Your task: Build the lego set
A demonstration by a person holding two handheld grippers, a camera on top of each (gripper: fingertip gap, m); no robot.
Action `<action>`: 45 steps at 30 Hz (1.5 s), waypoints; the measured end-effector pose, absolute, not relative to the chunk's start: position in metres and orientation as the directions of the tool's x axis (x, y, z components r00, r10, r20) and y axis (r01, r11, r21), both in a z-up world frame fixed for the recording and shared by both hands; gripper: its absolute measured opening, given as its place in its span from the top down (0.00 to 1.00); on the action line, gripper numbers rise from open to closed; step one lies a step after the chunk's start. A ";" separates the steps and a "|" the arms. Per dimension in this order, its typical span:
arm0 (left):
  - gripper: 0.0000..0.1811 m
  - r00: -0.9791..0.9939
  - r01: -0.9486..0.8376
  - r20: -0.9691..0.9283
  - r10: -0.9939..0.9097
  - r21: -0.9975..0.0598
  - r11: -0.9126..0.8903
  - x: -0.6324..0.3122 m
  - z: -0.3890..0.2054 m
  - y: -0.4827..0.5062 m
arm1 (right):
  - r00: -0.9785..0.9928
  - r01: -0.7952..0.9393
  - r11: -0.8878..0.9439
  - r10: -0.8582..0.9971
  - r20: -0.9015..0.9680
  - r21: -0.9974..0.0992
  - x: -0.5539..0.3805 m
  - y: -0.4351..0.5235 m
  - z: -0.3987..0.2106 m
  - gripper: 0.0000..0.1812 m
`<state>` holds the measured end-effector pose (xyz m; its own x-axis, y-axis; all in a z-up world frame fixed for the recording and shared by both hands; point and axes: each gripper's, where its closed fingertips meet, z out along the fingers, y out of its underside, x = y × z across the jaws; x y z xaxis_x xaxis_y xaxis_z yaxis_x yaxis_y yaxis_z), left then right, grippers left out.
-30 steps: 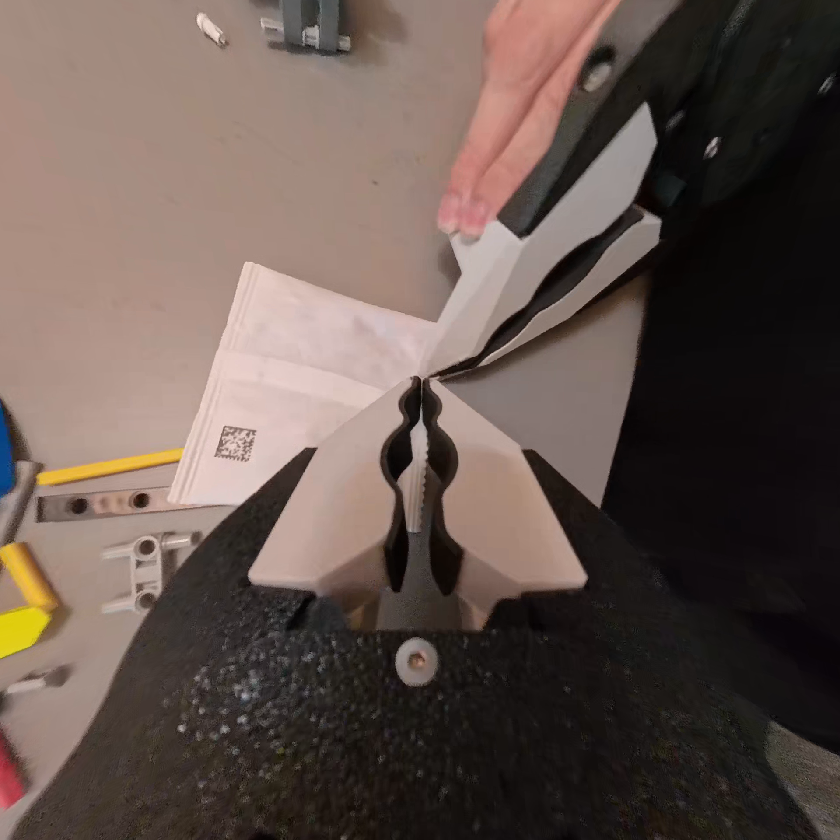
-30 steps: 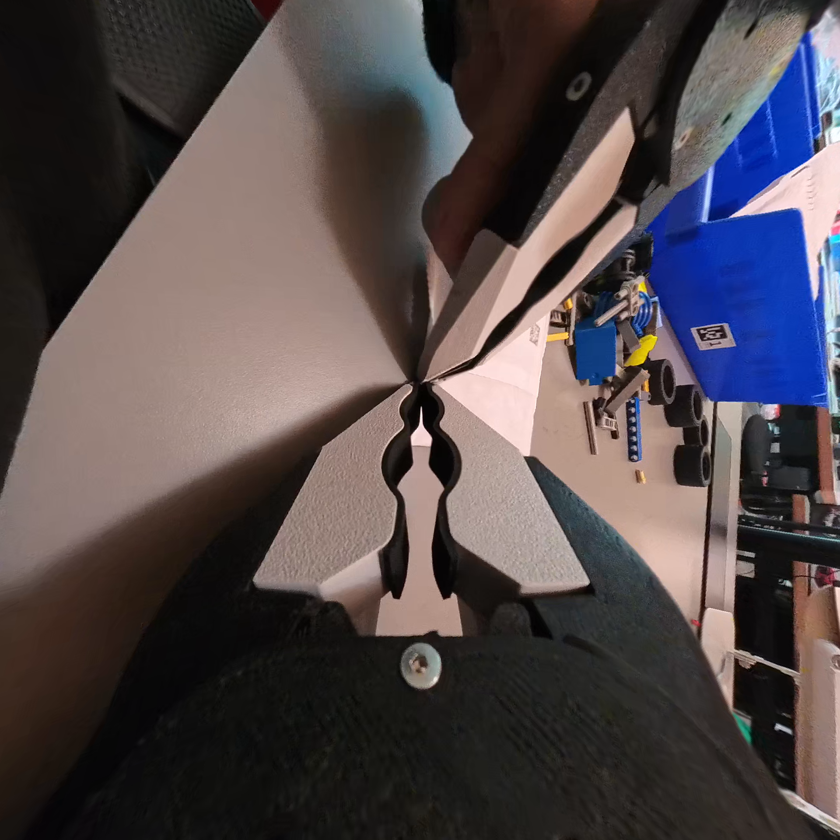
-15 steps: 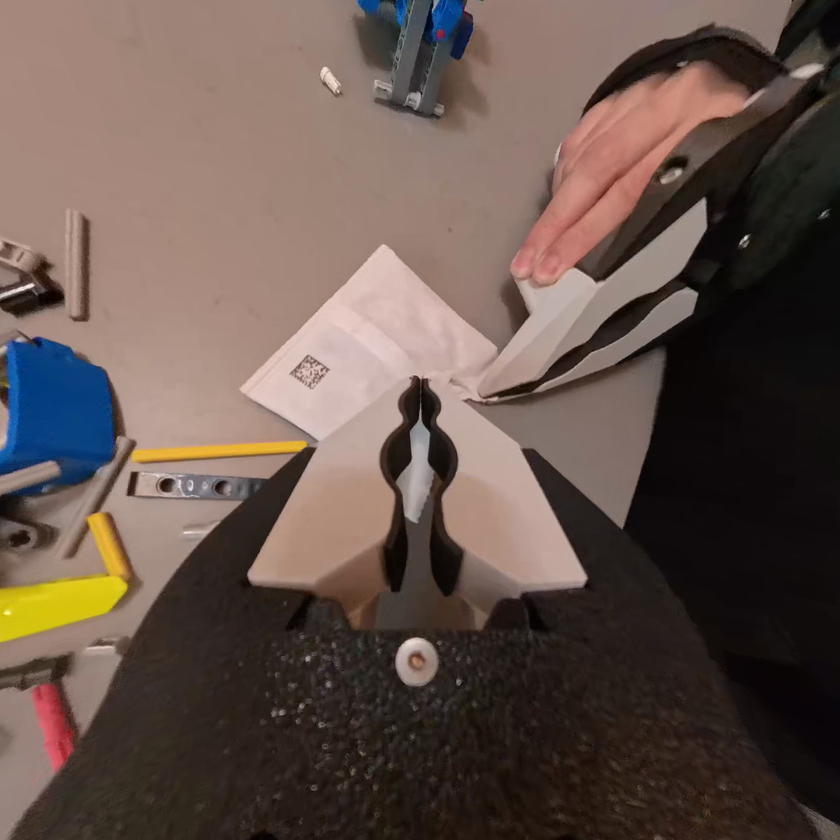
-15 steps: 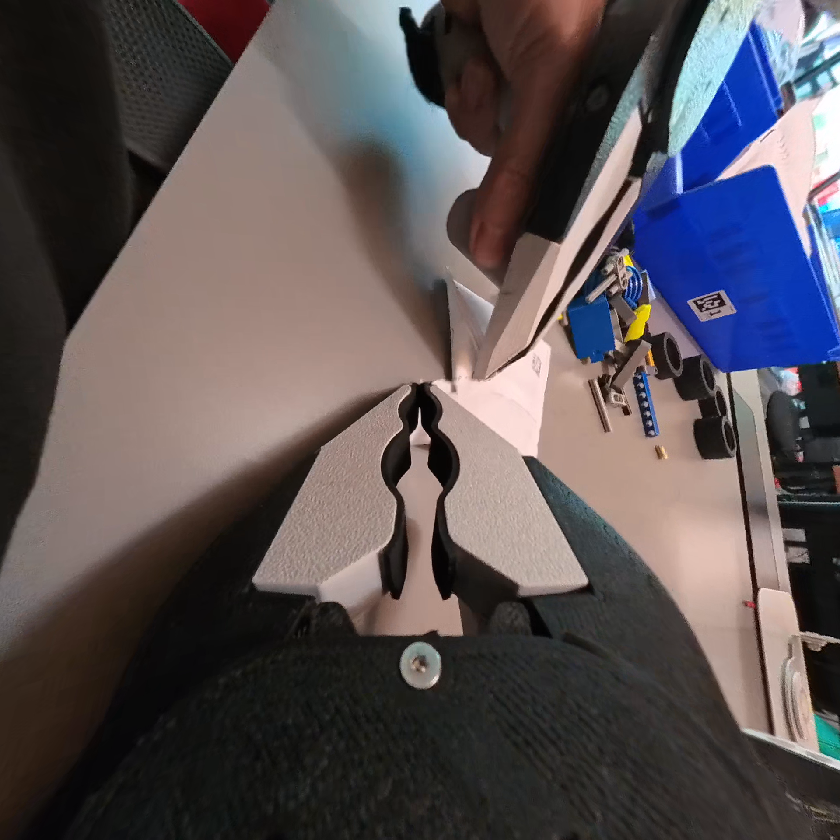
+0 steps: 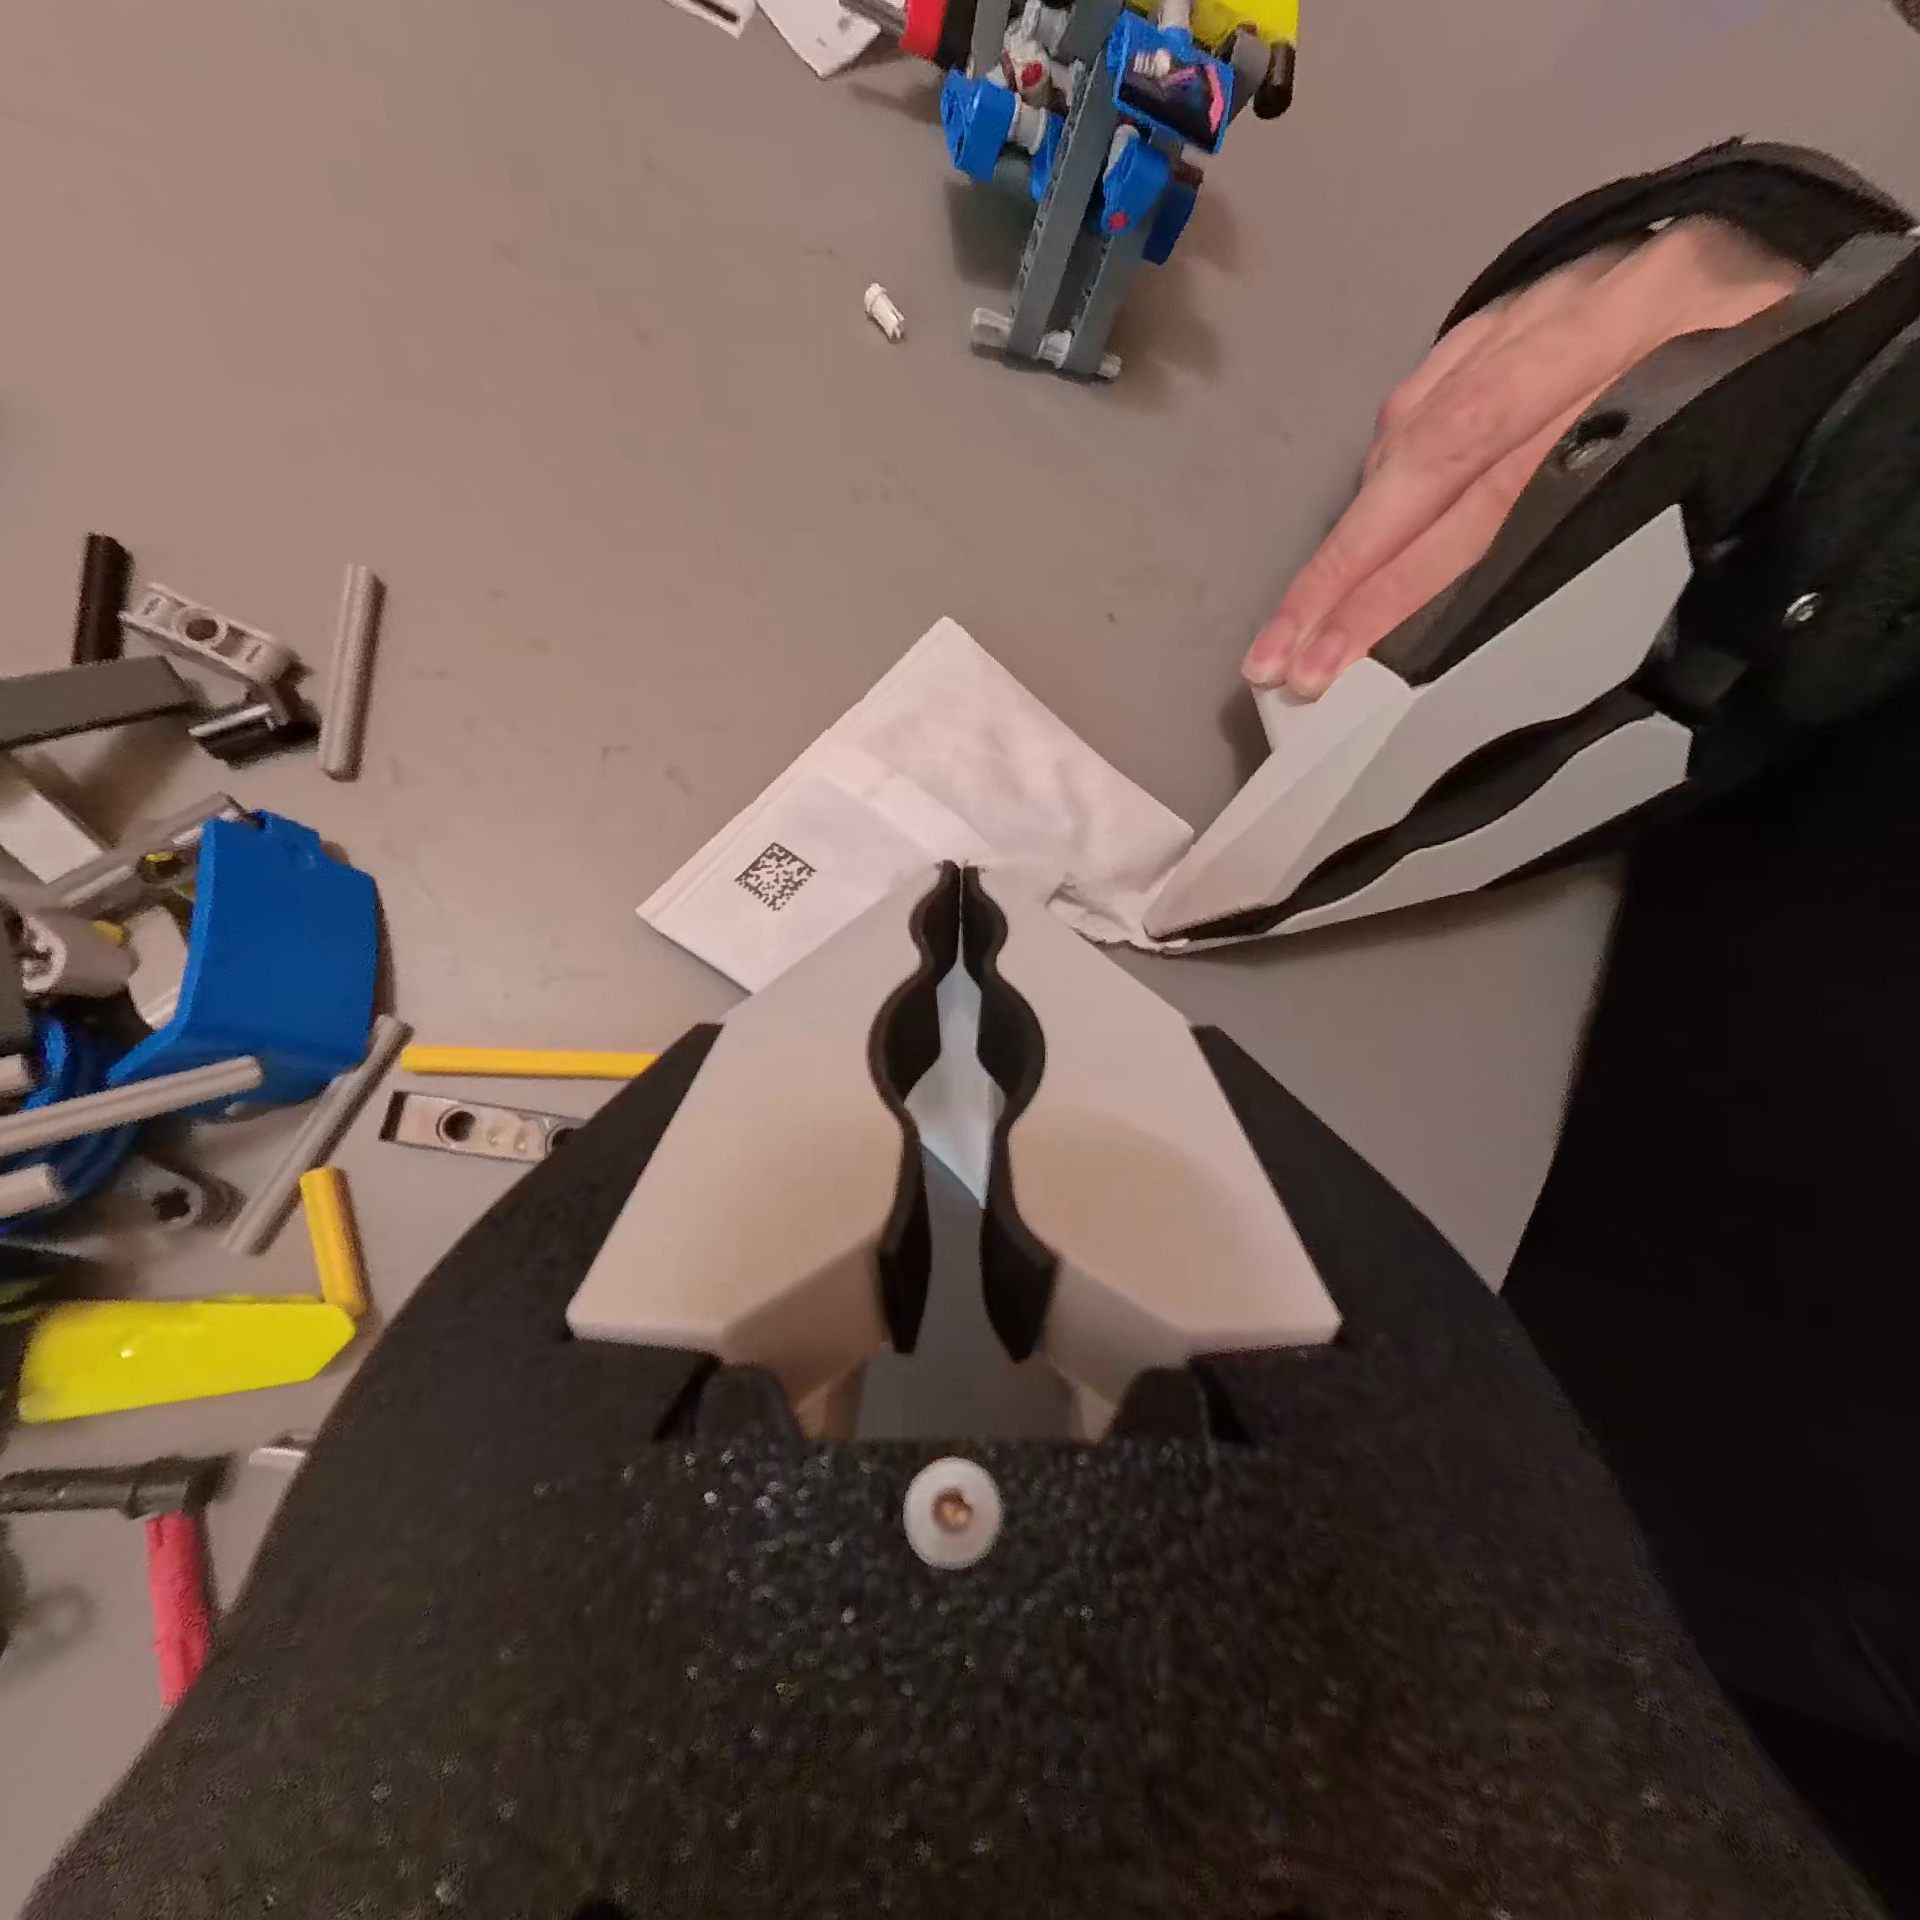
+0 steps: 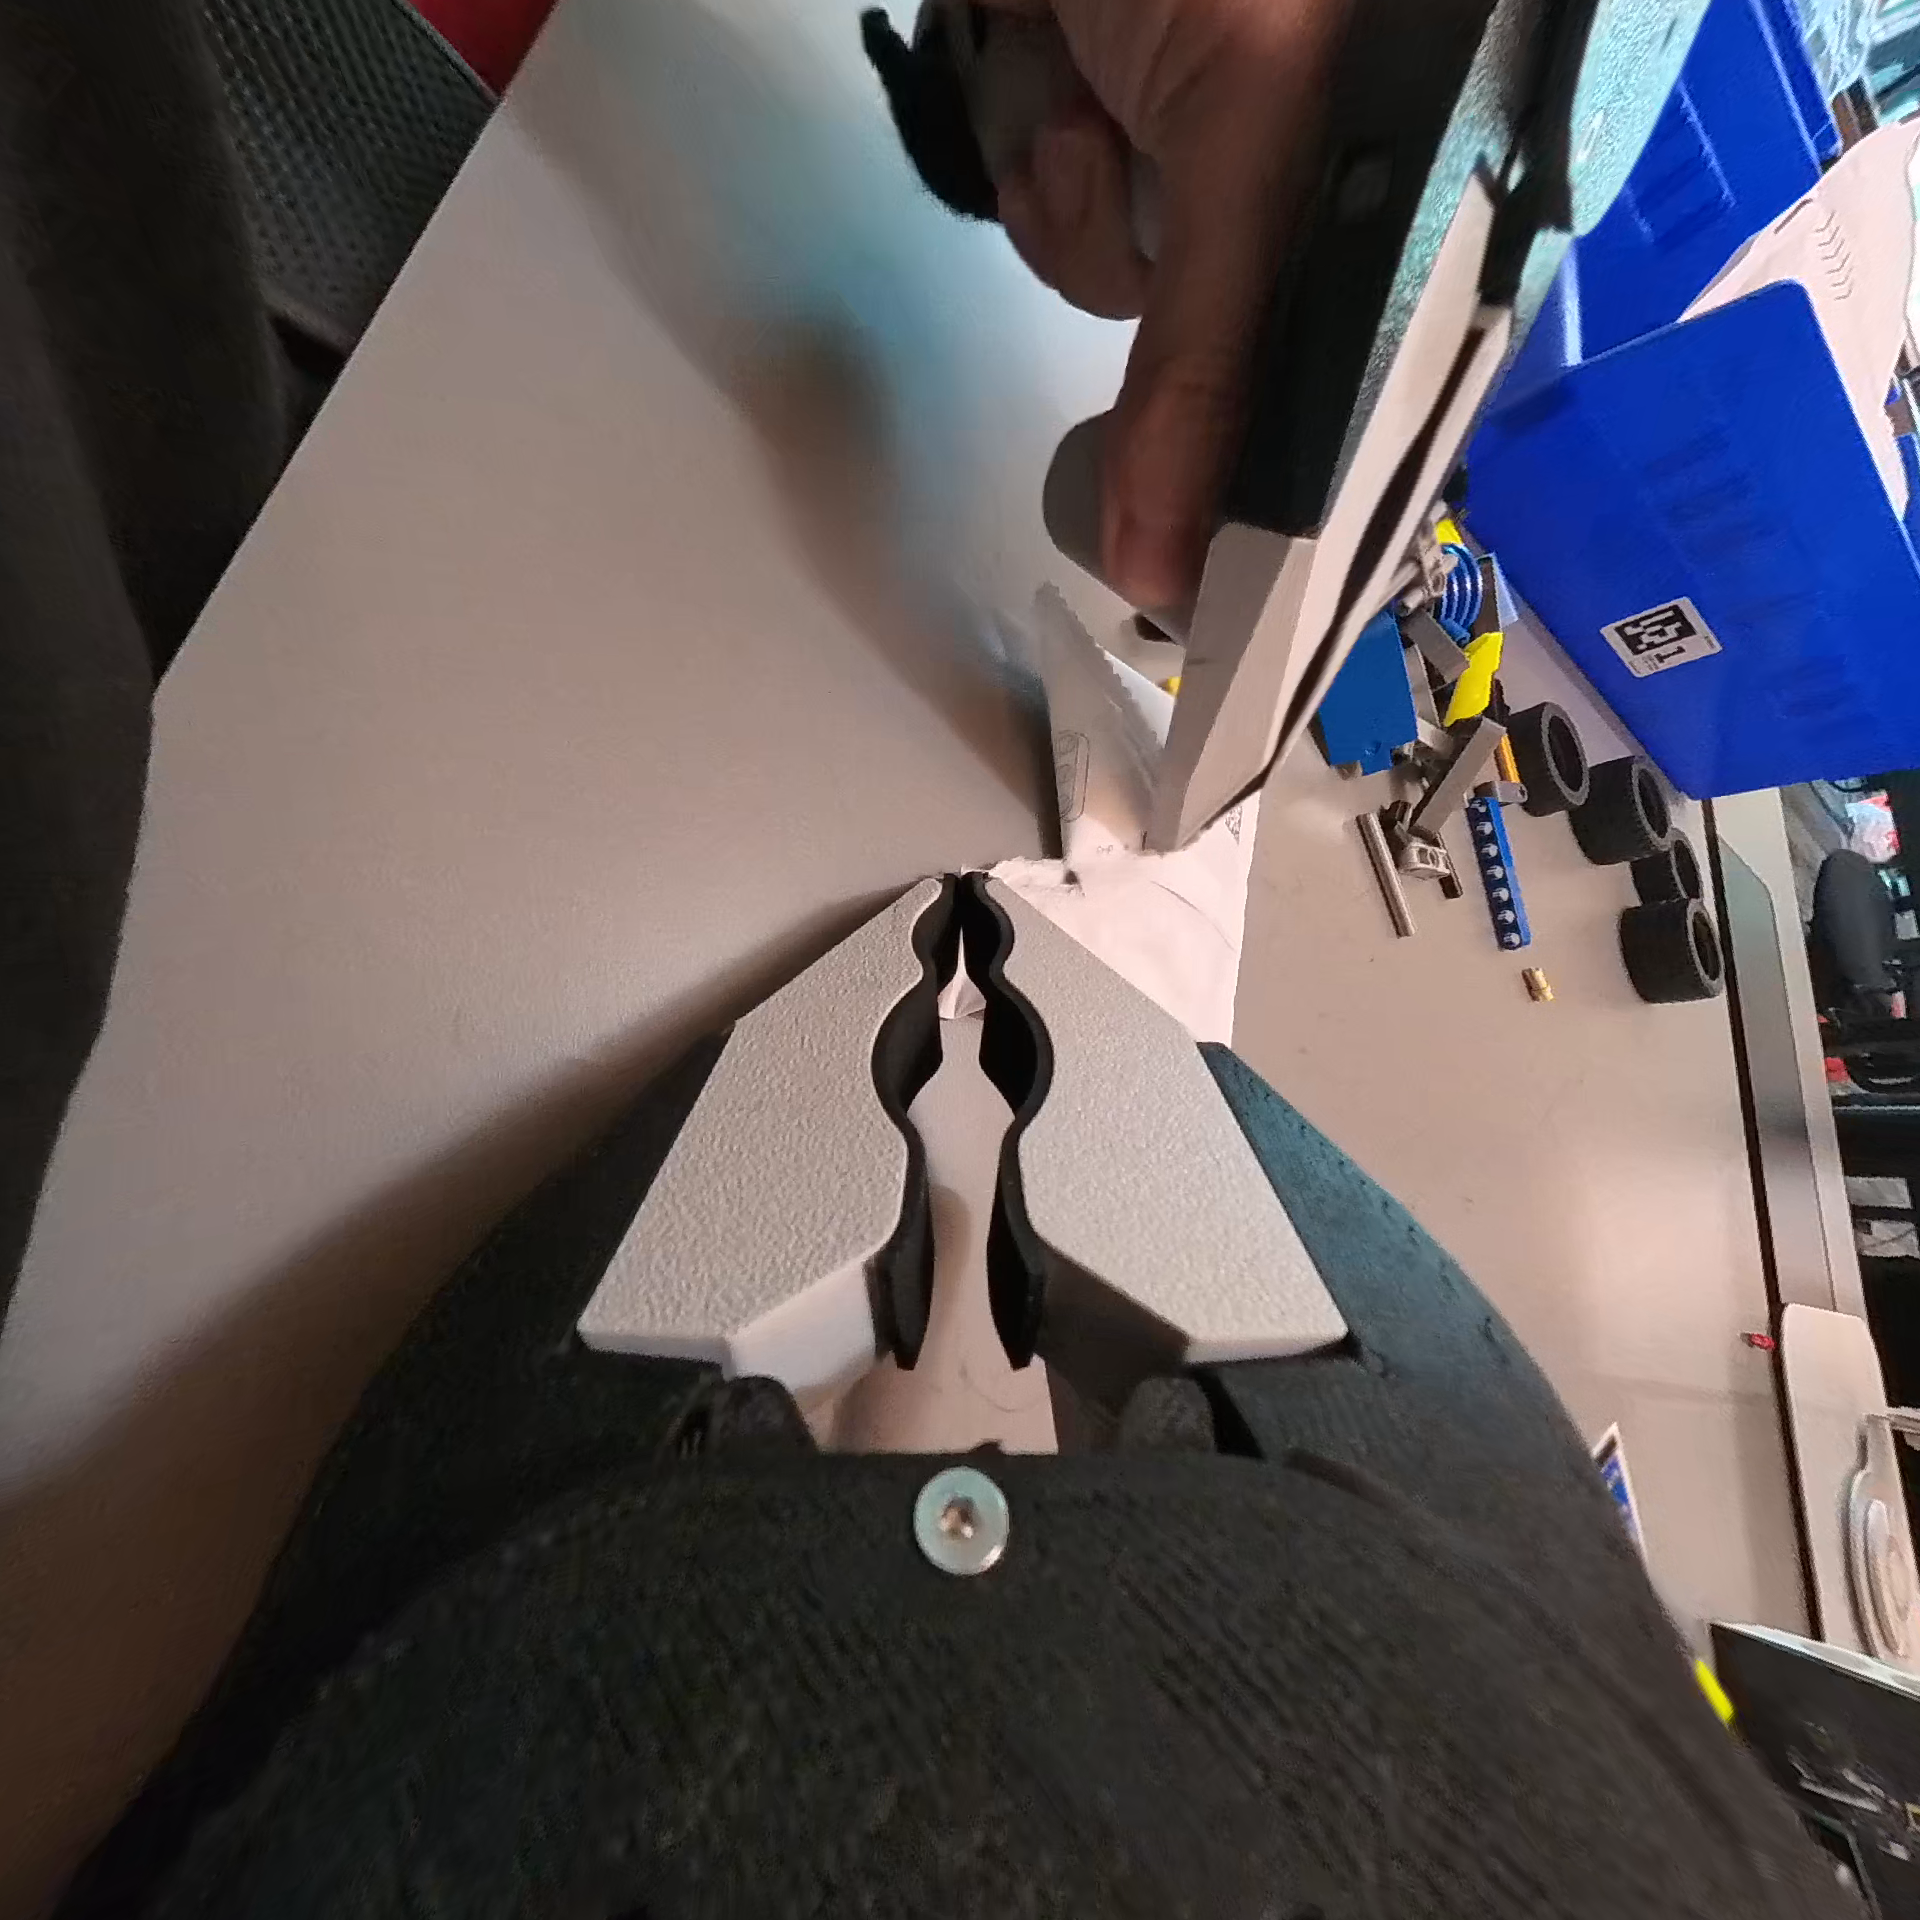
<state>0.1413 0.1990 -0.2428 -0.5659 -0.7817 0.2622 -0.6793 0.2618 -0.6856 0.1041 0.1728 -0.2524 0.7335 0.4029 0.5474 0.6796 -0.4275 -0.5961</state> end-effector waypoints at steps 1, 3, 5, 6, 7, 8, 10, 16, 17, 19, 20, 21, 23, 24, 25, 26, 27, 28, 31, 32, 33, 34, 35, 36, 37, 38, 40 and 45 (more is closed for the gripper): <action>1.00 -0.565 -0.673 0.248 -0.787 -0.691 0.266 0.143 -0.242 0.199 | 0.740 0.672 -0.427 0.400 0.540 -0.605 0.104 0.173 -0.252 1.00; 1.00 -0.562 -0.658 0.217 -0.799 -0.703 0.272 0.146 -0.241 0.198 | 0.750 0.661 -0.435 0.396 0.529 -0.612 0.106 0.172 -0.252 1.00; 1.00 -0.557 -0.645 0.189 -0.808 -0.712 0.278 0.149 -0.238 0.199 | 0.758 0.652 -0.442 0.389 0.524 -0.615 0.108 0.171 -0.252 1.00; 1.00 -0.551 -0.642 0.183 -0.814 -0.716 0.274 0.150 -0.237 0.199 | 0.764 0.645 -0.447 0.387 0.516 -0.619 0.109 0.171 -0.252 1.00; 1.00 -0.545 -0.641 0.179 -0.819 -0.718 0.270 0.152 -0.238 0.199 | 0.765 0.644 -0.449 0.386 0.515 -0.619 0.109 0.171 -0.252 1.00; 1.00 -0.540 -0.643 0.178 -0.822 -0.718 0.267 0.153 -0.239 0.200 | 0.768 0.641 -0.450 0.386 0.512 -0.622 0.109 0.171 -0.253 1.00; 1.00 -0.523 -0.651 0.201 -0.828 -0.721 0.236 0.155 -0.239 0.202 | 0.770 0.638 -0.453 0.380 0.513 -0.622 0.110 0.170 -0.252 1.00; 1.00 -0.501 -0.647 0.172 -0.848 -0.725 0.235 0.162 -0.238 0.206 | 0.774 0.633 -0.464 0.360 0.522 -0.619 0.114 0.171 -0.252 1.00; 1.00 -0.498 -0.644 0.157 -0.853 -0.725 0.242 0.163 -0.238 0.206 | 0.774 0.632 -0.466 0.357 0.523 -0.619 0.114 0.171 -0.252 1.00; 1.00 -0.492 -0.638 0.138 -0.859 -0.728 0.249 0.165 -0.238 0.206 | 0.778 0.628 -0.472 0.351 0.521 -0.619 0.115 0.171 -0.253 1.00; 1.00 -0.488 -0.640 0.143 -0.861 -0.729 0.242 0.166 -0.237 0.206 | 0.777 0.629 -0.471 0.352 0.522 -0.619 0.115 0.170 -0.252 1.00; 1.00 -0.481 -0.643 0.153 -0.863 -0.731 0.228 0.166 -0.237 0.207 | 0.777 0.628 -0.471 0.351 0.522 -0.619 0.115 0.170 -0.252 1.00; 1.00 -0.464 -0.641 0.161 -0.871 -0.740 0.204 0.168 -0.236 0.210 | 0.780 0.626 -0.472 0.351 0.519 -0.621 0.115 0.169 -0.253 1.00; 1.00 -0.451 -0.632 0.142 -0.881 -0.748 0.203 0.170 -0.233 0.214 | 0.779 0.627 -0.469 0.355 0.517 -0.622 0.114 0.169 -0.252 1.00; 1.00 -0.447 -0.628 0.125 -0.886 -0.749 0.211 0.172 -0.231 0.217 | 0.776 0.631 -0.466 0.355 0.522 -0.620 0.114 0.169 -0.252 1.00; 1.00 -0.452 -0.633 0.128 -0.883 -0.743 0.217 0.173 -0.231 0.217 | 0.778 0.628 -0.469 0.356 0.518 -0.621 0.114 0.169 -0.252 1.00; 1.00 -0.457 -0.634 0.130 -0.880 -0.741 0.220 0.174 -0.232 0.215 | 0.781 0.624 -0.470 0.357 0.512 -0.624 0.114 0.169 -0.252 1.00; 1.00 -0.462 -0.631 0.121 -0.879 -0.741 0.230 0.176 -0.232 0.214 | 0.781 0.625 -0.471 0.358 0.513 -0.623 0.114 0.168 -0.252 1.00; 1.00 -0.464 -0.628 0.120 -0.878 -0.743 0.231 0.179 -0.232 0.213 | 0.786 0.617 -0.486 0.341 0.516 -0.619 0.118 0.167 -0.253 1.00; 1.00 -0.458 -0.627 0.124 -0.880 -0.747 0.221 0.181 -0.232 0.213 | 0.791 0.611 -0.489 0.337 0.510 -0.623 0.120 0.166 -0.252 1.00; 1.00 -0.453 -0.626 0.121 -0.883 -0.749 0.219 0.182 -0.232 0.213 | 0.793 0.608 -0.491 0.334 0.510 -0.624 0.121 0.165 -0.252 1.00; 1.00 -0.449 -0.624 0.111 -0.887 -0.749 0.222 0.183 -0.232 0.213 | 0.792 0.608 -0.493 0.333 0.511 -0.622 0.122 0.165 -0.253 1.00; 1.00 -0.445 -0.623 0.102 -0.890 -0.749 0.225 0.185 -0.232 0.213 | 0.792 0.608 -0.493 0.332 0.512 -0.622 0.122 0.165 -0.253 1.00; 1.00 -0.439 -0.621 0.098 -0.893 -0.752 0.222 0.187 -0.232 0.213 | 0.791 0.611 -0.493 0.332 0.515 -0.620 0.122 0.165 -0.253 1.00; 1.00 -0.436 -0.618 0.099 -0.894 -0.755 0.218 0.188 -0.233 0.213 | 0.792 0.608 -0.493 0.333 0.511 -0.622 0.123 0.165 -0.253 1.00; 1.00 -0.433 -0.617 0.105 -0.895 -0.758 0.210 0.189 -0.233 0.213 | 0.796 0.603 -0.498 0.326 0.510 -0.623 0.124 0.165 -0.253 1.00; 1.00 -0.423 -0.615 0.110 -0.899 -0.763 0.196 0.191 -0.234 0.214 | 0.794 0.606 -0.497 0.328 0.512 -0.621 0.125 0.166 -0.253 1.00; 1.00 -0.417 -0.611 0.106 -0.903 -0.768 0.192 0.195 -0.234 0.214 | 0.794 0.606 -0.498 0.328 0.512 -0.621 0.125 0.166 -0.253 1.00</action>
<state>0.1948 0.2141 -0.2335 -0.4168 -0.9028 0.1059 -0.6108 0.1919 -0.7682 0.1251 0.1663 -0.2526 0.7940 0.3276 0.5120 0.6057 -0.4976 -0.6209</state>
